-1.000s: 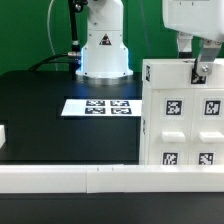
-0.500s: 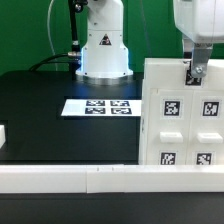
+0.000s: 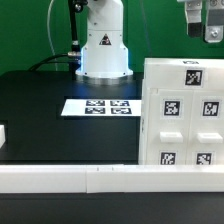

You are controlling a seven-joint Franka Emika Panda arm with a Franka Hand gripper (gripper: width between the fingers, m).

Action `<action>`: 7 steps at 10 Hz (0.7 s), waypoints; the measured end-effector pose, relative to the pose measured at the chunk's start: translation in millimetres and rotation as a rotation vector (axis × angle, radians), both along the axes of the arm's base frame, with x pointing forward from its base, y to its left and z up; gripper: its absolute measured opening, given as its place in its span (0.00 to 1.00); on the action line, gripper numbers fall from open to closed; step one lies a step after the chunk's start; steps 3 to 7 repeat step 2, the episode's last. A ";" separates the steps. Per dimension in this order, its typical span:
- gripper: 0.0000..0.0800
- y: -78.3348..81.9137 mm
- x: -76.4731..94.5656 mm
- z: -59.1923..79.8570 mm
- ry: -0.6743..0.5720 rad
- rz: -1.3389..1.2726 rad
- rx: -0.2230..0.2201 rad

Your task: Assemble cabinet

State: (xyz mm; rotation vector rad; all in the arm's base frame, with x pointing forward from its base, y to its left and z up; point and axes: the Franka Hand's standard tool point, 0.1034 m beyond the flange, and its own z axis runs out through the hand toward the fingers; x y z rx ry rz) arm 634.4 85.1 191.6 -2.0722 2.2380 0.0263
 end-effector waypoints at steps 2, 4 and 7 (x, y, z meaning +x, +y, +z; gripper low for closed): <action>1.00 0.3 -0.1 -0.5 0.001 0.001 0.000; 1.00 0.3 -0.1 -0.5 0.001 0.001 0.000; 1.00 0.3 -0.1 -0.5 0.001 0.001 0.000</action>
Offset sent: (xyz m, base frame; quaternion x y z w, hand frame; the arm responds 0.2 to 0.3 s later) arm 0.0000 0.0000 0.0000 0.0000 0.0000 0.0000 1.0000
